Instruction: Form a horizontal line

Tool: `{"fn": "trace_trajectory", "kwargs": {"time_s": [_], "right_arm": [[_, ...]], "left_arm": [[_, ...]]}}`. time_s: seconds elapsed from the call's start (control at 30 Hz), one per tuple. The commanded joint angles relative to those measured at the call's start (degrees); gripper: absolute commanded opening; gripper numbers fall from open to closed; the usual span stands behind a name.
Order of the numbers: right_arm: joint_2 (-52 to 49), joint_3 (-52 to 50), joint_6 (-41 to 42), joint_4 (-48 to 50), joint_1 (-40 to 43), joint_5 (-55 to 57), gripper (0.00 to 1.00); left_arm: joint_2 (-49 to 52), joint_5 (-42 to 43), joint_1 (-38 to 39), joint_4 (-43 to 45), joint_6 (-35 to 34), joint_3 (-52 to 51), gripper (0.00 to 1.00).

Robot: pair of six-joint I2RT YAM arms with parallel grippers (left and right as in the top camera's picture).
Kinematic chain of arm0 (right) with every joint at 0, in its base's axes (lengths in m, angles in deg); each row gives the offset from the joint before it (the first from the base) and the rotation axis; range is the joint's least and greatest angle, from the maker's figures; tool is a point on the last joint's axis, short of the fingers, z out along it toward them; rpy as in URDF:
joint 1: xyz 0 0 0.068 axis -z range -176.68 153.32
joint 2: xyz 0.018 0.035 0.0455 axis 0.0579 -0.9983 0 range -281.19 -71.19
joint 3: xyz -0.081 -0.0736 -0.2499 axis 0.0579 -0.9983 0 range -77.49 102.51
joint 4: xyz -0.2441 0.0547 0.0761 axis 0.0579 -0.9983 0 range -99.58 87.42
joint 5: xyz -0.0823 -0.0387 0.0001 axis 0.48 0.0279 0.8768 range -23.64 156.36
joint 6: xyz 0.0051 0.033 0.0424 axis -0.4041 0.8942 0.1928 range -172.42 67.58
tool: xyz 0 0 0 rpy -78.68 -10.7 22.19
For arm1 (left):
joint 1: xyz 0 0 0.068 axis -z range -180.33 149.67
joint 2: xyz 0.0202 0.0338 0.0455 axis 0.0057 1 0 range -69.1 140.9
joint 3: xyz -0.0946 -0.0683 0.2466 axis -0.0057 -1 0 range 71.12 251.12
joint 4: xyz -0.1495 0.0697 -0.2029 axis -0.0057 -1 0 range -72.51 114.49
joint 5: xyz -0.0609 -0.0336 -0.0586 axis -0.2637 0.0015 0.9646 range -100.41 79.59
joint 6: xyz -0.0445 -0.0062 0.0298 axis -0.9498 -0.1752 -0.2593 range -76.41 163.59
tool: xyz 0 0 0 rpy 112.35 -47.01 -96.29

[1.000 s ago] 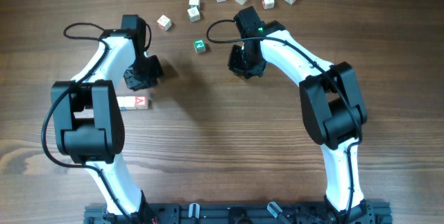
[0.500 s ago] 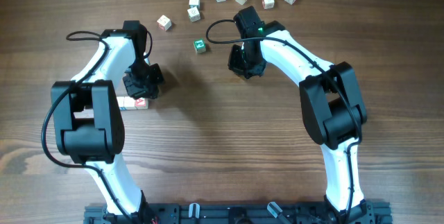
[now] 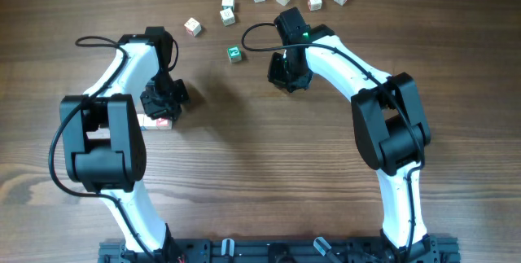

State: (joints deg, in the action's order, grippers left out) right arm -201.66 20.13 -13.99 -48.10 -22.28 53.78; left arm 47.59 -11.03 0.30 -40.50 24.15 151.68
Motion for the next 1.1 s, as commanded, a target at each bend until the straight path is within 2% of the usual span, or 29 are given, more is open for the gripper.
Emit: {"fn": "trace_trajectory", "kwargs": {"time_s": [0.0, 0.3, 0.47, 0.6, 0.7, 0.83, 1.07], "right_arm": [[-5.5, -3.6, -0.9, -0.1, 0.2, 6.2, 0.1], [-5.5, -3.6, -0.9, -0.1, 0.2, 6.2, 0.1], [-5.5, -3.6, -1.0, -0.2, 0.2, 6.6, 0.1], [-5.5, -3.6, -0.9, -0.2, 0.2, 6.6, 0.11], [-5.5, -3.6, -0.8, -0.2, 0.2, 6.6, 0.11], [-5.5, -3.6, -0.8, -0.2, 0.2, 6.6, 0.11], [-5.5, -3.6, -0.9, -0.2, 0.2, 6.6, 0.11]], "left_arm": [[0.7, -1.7, 0.0, -0.2, -0.3, 0.0, 0.04], [0.7, -1.3, 0.0, -0.2, -0.2, 0.0, 0.04], [0.7, 6.5, 0.7, 1.9, 6.1, 0.0, 0.04], [0.7, 6.8, 2.2, 3.3, 9.4, 0.0, 0.04], [0.7, 4.2, 3.2, 2.2, 11.4, 0.0, 0.04], [0.7, -2.6, 3.6, -0.6, 11.6, 0.0, 0.04], [0.7, -8.2, 3.5, -4.3, 11.5, 0.0, 0.04]]}}
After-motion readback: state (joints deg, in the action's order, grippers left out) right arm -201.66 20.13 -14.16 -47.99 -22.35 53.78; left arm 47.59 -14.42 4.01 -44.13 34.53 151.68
